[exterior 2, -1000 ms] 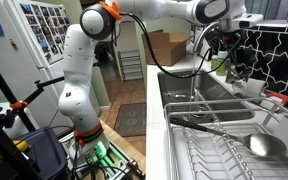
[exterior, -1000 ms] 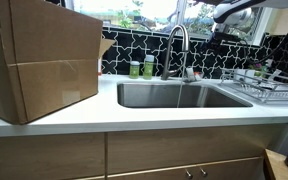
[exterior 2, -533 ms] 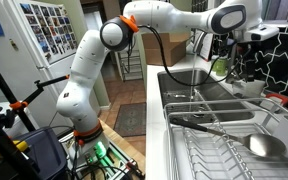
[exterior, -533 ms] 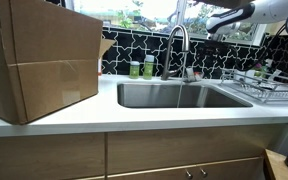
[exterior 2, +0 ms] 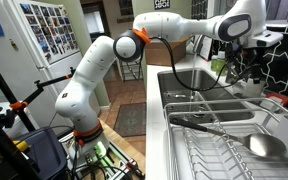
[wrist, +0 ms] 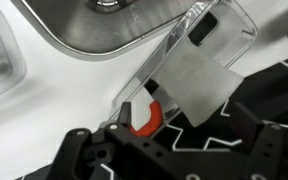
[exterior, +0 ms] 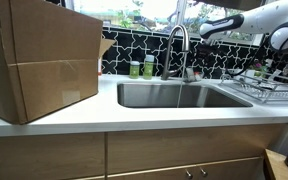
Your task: Rinse the small, white object
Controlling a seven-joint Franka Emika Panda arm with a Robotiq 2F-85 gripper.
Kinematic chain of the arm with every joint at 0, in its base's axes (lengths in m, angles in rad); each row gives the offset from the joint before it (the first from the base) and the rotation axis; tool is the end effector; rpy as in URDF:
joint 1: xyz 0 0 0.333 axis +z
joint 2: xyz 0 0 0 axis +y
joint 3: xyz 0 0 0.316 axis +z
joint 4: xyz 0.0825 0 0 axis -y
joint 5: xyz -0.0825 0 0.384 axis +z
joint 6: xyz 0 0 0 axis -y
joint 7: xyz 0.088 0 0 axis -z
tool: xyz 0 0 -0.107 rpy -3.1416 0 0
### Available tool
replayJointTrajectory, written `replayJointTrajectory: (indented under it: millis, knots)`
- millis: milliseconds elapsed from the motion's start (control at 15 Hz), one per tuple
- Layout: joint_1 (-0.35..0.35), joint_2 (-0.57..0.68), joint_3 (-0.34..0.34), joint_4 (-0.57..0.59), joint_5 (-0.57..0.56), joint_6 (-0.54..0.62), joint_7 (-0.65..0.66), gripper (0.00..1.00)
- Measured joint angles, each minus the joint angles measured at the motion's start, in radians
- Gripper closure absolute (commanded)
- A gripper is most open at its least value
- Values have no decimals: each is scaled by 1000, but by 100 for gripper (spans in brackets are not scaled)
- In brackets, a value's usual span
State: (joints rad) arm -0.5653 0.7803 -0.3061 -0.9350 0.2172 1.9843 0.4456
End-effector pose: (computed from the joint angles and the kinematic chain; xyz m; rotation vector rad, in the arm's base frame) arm 0.5828 -0.5251 0.4604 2.4721 -1.7988 0.4480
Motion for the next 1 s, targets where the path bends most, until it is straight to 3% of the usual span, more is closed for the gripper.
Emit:
replayJointTrajectory:
  millis: [800, 933, 1000]
  knots:
    - [-61, 171, 86, 230, -1, -1, -16, 0]
    - [-72, 186, 102, 257, -1, -2, -16, 4]
    - [-76, 194, 108, 267, -1, -5, -16, 25]
